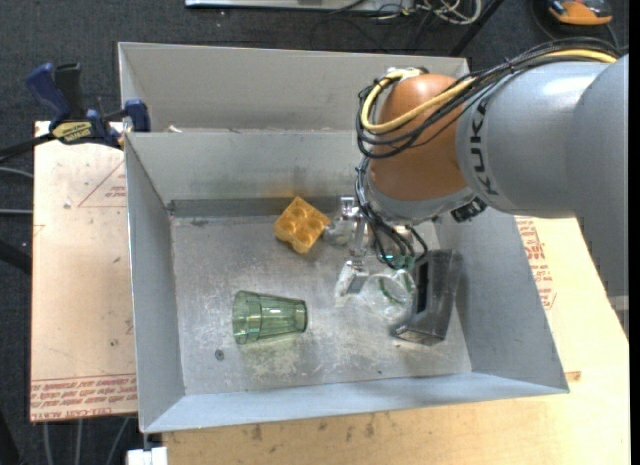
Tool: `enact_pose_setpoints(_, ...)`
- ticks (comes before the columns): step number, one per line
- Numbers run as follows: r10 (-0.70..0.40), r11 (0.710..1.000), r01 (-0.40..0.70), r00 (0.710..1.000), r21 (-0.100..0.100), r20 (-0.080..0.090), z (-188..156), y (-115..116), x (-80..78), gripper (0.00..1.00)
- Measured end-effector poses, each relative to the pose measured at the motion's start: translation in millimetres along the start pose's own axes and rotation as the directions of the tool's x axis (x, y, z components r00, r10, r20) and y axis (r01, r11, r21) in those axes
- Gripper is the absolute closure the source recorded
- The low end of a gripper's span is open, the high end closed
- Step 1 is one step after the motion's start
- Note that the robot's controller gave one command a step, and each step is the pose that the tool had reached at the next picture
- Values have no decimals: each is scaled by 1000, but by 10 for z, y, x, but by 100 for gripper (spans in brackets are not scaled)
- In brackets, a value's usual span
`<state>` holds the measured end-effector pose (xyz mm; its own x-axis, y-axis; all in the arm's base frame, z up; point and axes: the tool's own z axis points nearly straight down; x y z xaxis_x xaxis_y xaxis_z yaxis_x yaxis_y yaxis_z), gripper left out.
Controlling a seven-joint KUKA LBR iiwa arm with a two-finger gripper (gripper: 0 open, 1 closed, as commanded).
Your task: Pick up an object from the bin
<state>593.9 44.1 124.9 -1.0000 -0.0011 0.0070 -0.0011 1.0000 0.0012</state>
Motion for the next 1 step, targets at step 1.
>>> enact_pose_setpoints(1, 1, 1000, -1, 1000, 0, 8, -47, -2, -19, 0)
